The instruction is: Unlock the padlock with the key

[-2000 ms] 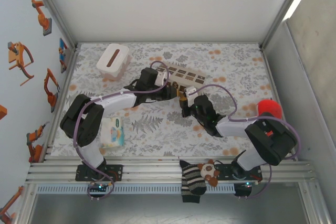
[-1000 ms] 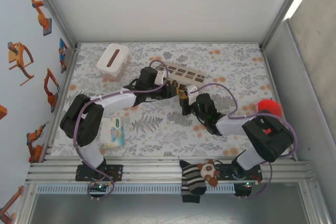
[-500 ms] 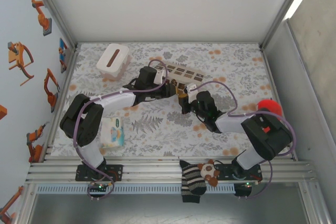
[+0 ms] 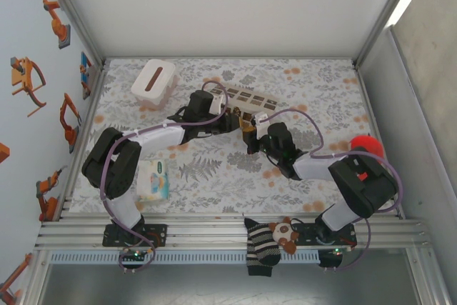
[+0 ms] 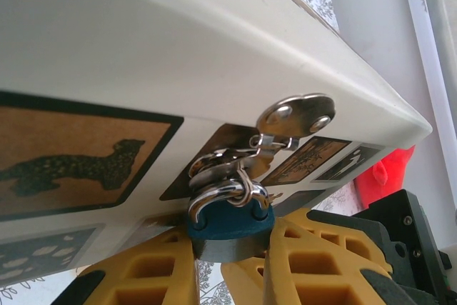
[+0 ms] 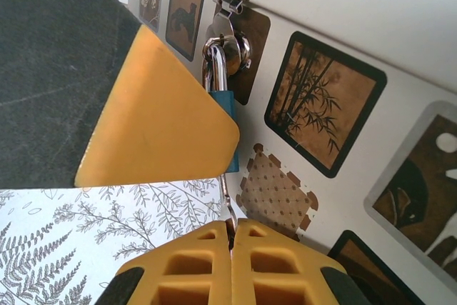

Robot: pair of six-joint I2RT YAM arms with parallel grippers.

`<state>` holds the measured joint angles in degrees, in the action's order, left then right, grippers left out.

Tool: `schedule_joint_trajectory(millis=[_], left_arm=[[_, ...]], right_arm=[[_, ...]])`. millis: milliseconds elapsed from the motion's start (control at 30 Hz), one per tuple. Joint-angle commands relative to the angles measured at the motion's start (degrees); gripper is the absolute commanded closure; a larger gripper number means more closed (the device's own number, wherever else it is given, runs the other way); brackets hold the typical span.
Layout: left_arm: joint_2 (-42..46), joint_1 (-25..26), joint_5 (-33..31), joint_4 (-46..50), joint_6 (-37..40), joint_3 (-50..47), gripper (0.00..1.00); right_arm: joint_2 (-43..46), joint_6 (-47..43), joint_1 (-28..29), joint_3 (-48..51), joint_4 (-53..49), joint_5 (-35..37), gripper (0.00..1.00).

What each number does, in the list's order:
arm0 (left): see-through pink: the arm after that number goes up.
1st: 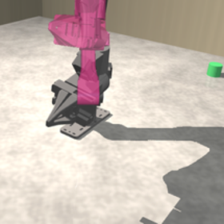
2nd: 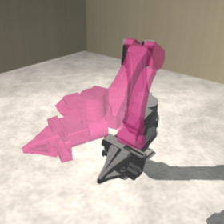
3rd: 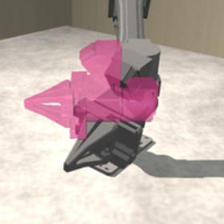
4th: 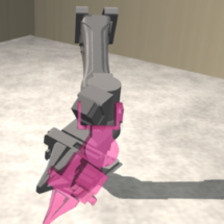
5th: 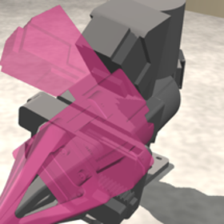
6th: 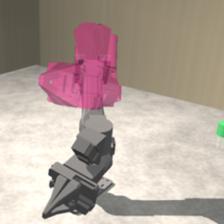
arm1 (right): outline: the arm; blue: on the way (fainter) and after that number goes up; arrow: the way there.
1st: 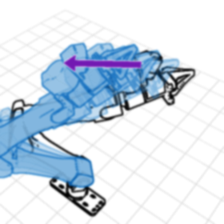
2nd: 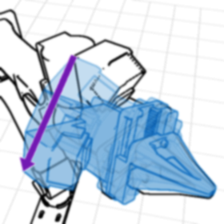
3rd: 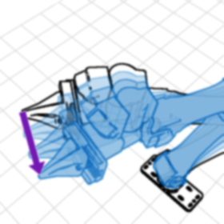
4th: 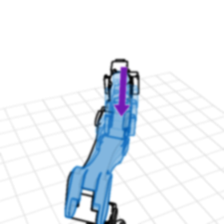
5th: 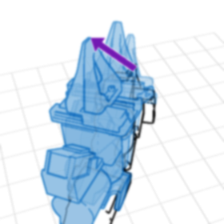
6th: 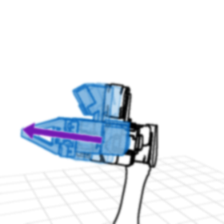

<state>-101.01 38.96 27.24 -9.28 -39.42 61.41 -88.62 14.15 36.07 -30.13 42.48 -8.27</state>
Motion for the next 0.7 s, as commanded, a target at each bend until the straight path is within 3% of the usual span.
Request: schedule_joint_trajectory(millis=[0,400,667], left_arm=[[-1.2,1.2,3.4,0.0,1.0,0.9,0.81],[-0.3,1.2,4.2,0.2,0.4,1.1,0.81],[-0.2,1.2,4.3,1.7,0.5,1.5,0.81]], right_arm=[[1.1,0.4,-0.5,-4.6,8.0,-3.0,1.0],[0.0,3.3,-4.1,-4.0,12.3,-13.3,1.0],[-0.1,3.0,-5.2,-4.9,12.7,-16.1,1.0]])
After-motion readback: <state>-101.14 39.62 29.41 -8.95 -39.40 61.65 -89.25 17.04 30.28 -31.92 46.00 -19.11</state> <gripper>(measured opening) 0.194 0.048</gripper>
